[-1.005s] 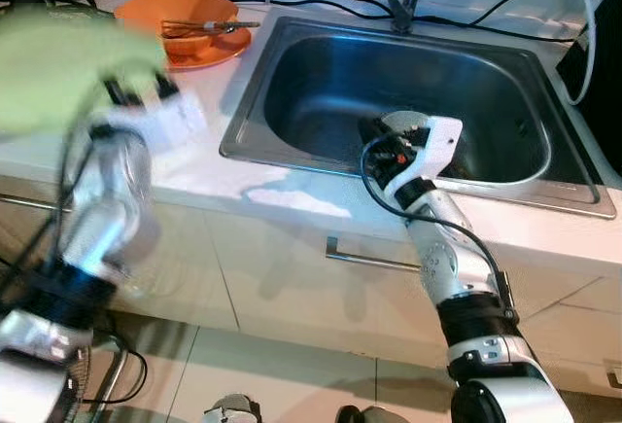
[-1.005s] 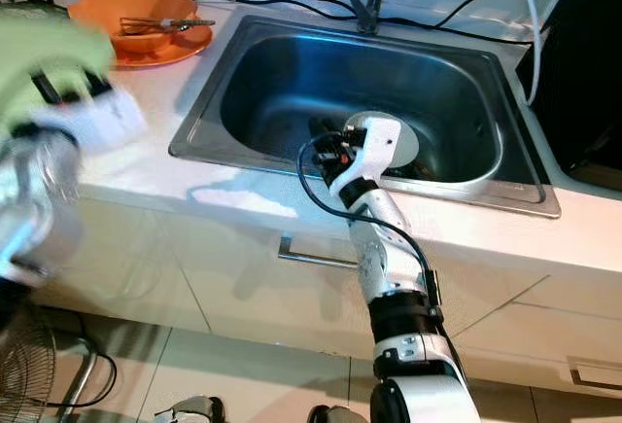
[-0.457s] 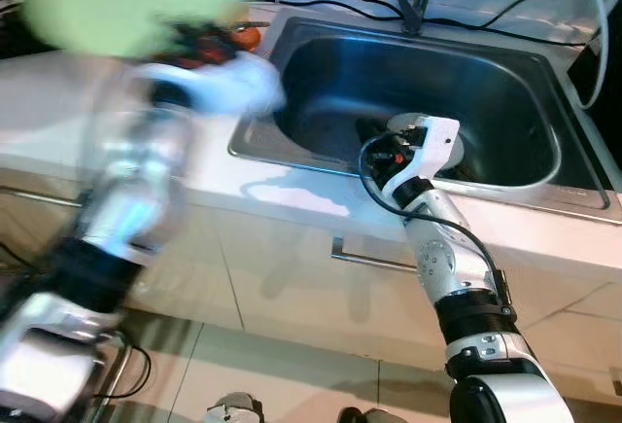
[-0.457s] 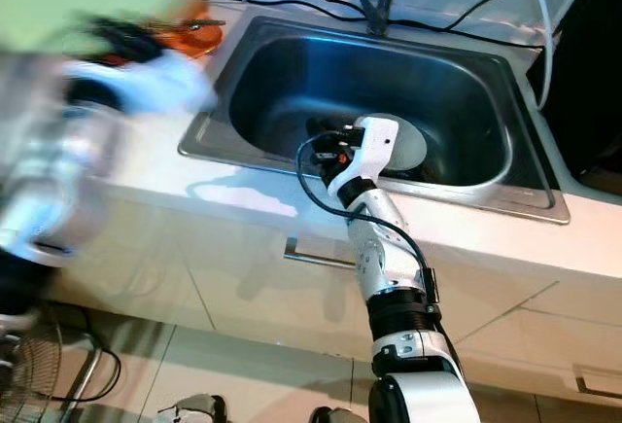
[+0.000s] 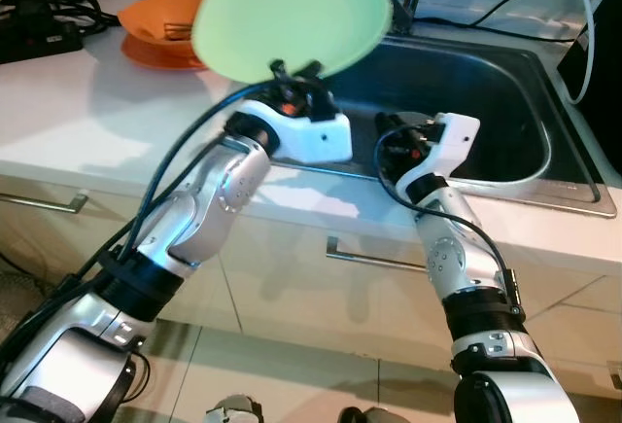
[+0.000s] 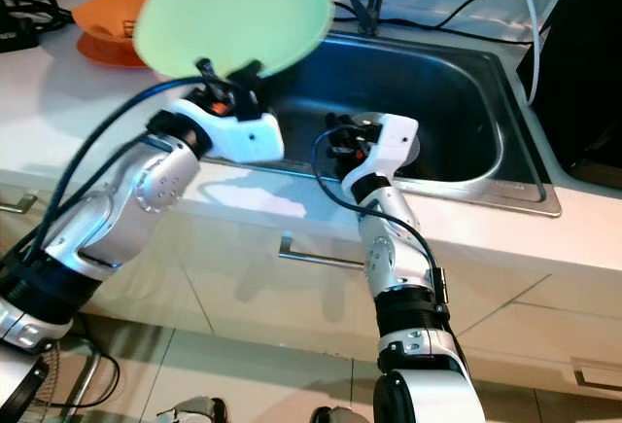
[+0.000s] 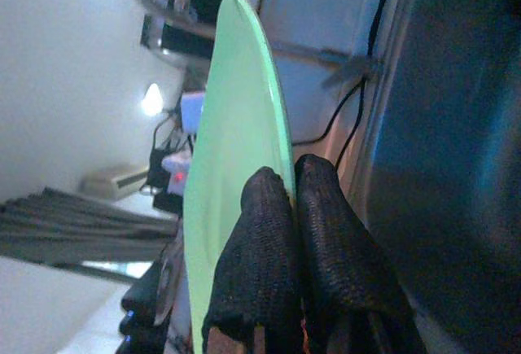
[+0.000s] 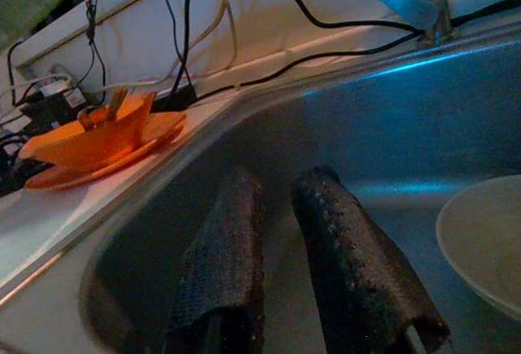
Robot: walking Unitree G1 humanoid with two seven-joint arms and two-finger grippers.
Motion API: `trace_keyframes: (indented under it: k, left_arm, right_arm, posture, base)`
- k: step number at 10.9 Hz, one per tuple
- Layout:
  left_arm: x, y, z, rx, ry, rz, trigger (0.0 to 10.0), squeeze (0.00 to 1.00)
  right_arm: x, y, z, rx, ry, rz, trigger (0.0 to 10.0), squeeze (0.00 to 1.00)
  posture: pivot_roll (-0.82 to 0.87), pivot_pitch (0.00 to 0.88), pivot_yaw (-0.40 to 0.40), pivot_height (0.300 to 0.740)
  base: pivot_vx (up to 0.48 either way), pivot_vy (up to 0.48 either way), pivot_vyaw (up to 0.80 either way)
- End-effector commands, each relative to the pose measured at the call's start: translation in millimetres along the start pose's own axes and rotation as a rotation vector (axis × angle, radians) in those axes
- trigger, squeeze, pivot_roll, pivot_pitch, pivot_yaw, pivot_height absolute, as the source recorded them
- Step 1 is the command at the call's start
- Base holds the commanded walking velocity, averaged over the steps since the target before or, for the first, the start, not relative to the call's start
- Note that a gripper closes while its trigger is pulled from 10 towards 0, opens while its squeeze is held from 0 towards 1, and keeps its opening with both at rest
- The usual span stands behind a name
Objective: Kitchen organization
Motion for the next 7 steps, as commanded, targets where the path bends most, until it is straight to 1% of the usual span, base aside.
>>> trace_keyframes:
  k: [1, 2, 3, 4, 5, 7]
  left_arm:
    - [5.8, 13, -14.1, 0.004, 0.071, 0.081, 10.0, 0.0]
    - [5.4, 14, -12.4, -0.012, 0.09, 0.119, 10.0, 0.0]
    - [5.0, 15, -11.3, -0.021, 0.104, 0.133, 10.0, 0.0]
    - [5.0, 16, -8.6, -0.029, 0.116, 0.153, 10.0, 0.0]
    - [5.9, 12, -3.8, -0.032, 0.101, 0.146, 10.0, 0.0]
    - [7.4, 5, -1.1, -0.034, 0.096, 0.124, 10.0, 0.0]
  right_arm:
    - [3.8, 8, 0.1, 0.009, -0.005, 0.03, 10.0, 0.0]
    - [4.1, 9, 1.1, 0.01, -0.01, 0.034, 10.0, 0.0]
    - [4.1, 10, 1.6, 0.012, -0.012, 0.036, 10.0, 0.0]
    - [3.9, 12, 2.5, 0.017, -0.014, 0.042, 10.0, 1.0]
    - [3.2, 15, 5.9, 0.018, -0.025, 0.049, 10.0, 1.0]
    - [2.1, 26, 15.7, 0.031, -0.06, 0.085, 10.0, 1.0]
  posture:
    - [0.1, 0.038, -0.026, 0.74]
    - [0.09, 0.033, -0.025, 0.74]
    - [0.09, 0.029, -0.027, 0.74]
    - [0.09, 0.028, -0.027, 0.74]
    - [0.09, 0.027, -0.027, 0.74]
    - [0.09, 0.039, -0.026, 0.74]
  base:
    - [0.0, 0.0, 0.0]
    - [0.0, 0.0, 0.0]
    - [0.0, 0.0, 0.0]
    - [0.0, 0.0, 0.0]
    - [0.0, 0.0, 0.0]
    - [0.0, 0.0, 0.0]
Point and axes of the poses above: a point about 5 cm out from each wrist's last joint towards the gripper, its own x axis pointing out of the wrist towards the gripper, its own y axis along the axis of the wrist's last joint, z = x × y, the point moved 1 cm from there along x, pointing out of the wrist towards the gripper, and after that the axes turned 5 degrees about x, right-handed, at the moved point
